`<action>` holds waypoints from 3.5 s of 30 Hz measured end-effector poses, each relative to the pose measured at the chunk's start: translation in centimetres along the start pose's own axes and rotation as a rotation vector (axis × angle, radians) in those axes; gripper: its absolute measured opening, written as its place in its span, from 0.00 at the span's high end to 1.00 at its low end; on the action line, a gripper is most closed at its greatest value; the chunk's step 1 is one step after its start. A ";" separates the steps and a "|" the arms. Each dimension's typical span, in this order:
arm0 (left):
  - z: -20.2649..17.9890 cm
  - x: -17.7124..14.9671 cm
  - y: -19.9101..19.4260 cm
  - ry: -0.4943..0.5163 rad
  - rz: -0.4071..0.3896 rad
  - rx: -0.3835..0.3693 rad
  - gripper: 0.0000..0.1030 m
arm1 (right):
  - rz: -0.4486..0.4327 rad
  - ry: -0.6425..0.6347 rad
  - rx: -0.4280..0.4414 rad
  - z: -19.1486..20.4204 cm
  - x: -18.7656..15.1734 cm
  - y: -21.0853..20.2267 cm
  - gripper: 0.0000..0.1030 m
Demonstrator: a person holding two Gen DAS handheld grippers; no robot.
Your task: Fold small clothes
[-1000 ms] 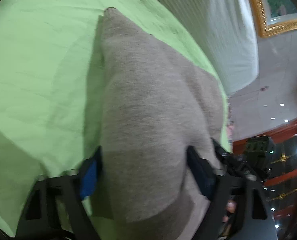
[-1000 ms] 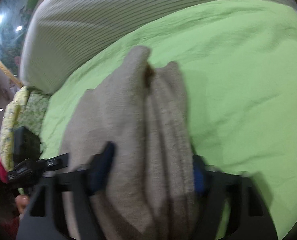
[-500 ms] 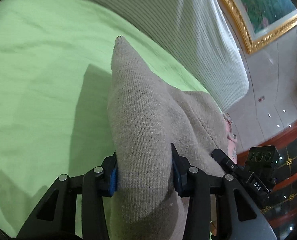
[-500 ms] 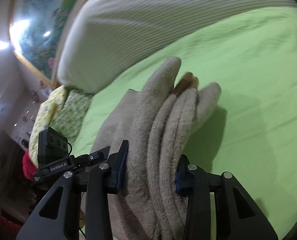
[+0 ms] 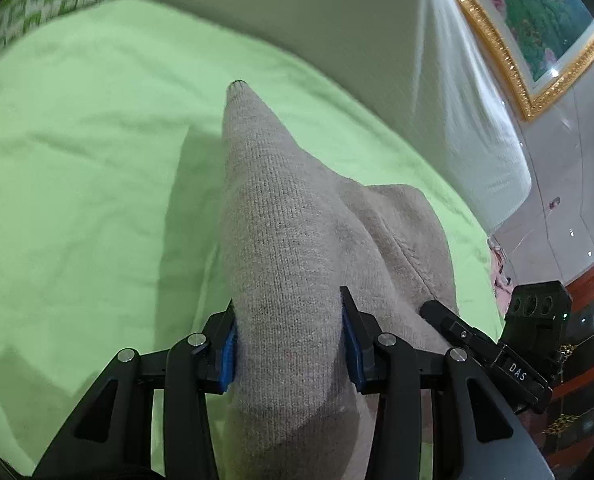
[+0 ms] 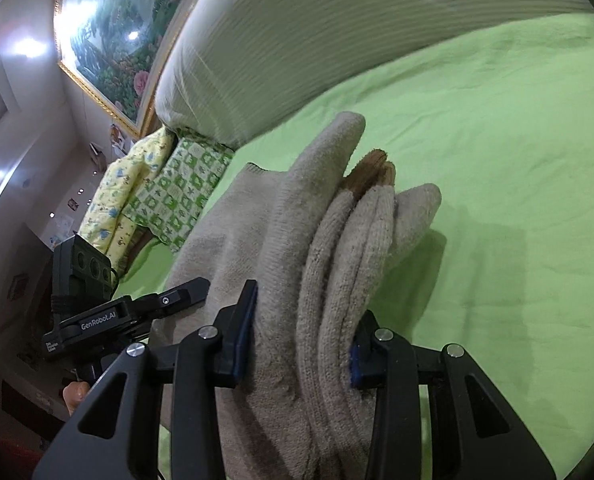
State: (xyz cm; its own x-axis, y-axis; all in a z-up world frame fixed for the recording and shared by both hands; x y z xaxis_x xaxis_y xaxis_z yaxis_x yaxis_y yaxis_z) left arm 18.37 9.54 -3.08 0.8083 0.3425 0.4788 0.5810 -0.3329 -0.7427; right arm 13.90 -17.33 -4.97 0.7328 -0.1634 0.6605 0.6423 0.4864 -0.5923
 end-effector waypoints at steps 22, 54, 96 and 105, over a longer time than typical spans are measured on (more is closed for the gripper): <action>3.4 -5.5 -6.6 0.018 -0.041 0.019 0.27 | -0.107 0.013 -0.190 -0.7 -3.2 -6.7 0.34; 1.3 -12.0 -6.6 0.312 -0.050 0.314 0.82 | 0.077 -0.136 -0.241 1.3 -10.4 -6.4 0.94; -2.1 -2.3 -1.0 0.268 -0.031 0.193 0.40 | 0.013 -0.118 -0.477 -2.7 0.0 2.5 0.54; -3.3 -4.0 -4.6 0.272 -0.078 0.220 0.40 | -0.103 0.001 -0.467 -4.7 0.6 -3.0 0.37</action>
State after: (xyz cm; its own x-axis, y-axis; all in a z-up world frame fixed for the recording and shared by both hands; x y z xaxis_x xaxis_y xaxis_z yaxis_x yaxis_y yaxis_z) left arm 12.76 6.77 -0.03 0.7753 0.1034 0.6231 0.6315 -0.1076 -0.7679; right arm 13.45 -22.94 -4.92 0.6601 -0.1913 0.7264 0.7436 0.0298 -0.6679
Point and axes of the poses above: each gripper's, at about its wrist camera, not at the fingertips, and y roughly the way its jaws point, z to its left, x to its top, the point moved 4 cm from there along y, roughly the way its jaws point, and after that the axes turned 7 degrees about x, right-handed, at the moved point
